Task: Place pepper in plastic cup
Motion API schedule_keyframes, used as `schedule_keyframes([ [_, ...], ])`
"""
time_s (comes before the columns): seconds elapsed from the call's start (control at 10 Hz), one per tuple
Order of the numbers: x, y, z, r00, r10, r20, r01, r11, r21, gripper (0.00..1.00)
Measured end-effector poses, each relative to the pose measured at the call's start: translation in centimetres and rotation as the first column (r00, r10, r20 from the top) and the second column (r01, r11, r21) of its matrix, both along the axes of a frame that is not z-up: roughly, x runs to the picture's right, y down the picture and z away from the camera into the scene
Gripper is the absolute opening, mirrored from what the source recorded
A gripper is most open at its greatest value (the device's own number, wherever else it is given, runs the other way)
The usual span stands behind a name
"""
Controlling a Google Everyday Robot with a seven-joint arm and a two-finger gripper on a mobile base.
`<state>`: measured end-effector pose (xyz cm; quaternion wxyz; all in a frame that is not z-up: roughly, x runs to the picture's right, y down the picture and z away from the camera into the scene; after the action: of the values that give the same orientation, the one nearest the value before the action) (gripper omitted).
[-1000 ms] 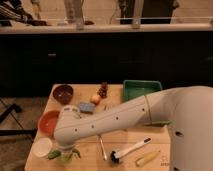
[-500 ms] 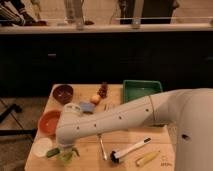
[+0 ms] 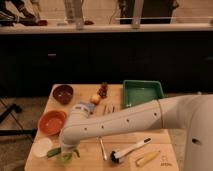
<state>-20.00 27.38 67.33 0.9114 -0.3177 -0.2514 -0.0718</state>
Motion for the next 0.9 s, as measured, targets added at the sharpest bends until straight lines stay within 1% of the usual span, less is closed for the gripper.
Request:
schedule_keyframes([
  [0.2,-0.11,0.26,0.04,1.0,-0.01,0.005,0.01,0.9999,-0.013,0.02],
  [0.9,-0.1,0.23,0.06,1.0,-0.009,0.004,0.009,0.9999,-0.013,0.02],
])
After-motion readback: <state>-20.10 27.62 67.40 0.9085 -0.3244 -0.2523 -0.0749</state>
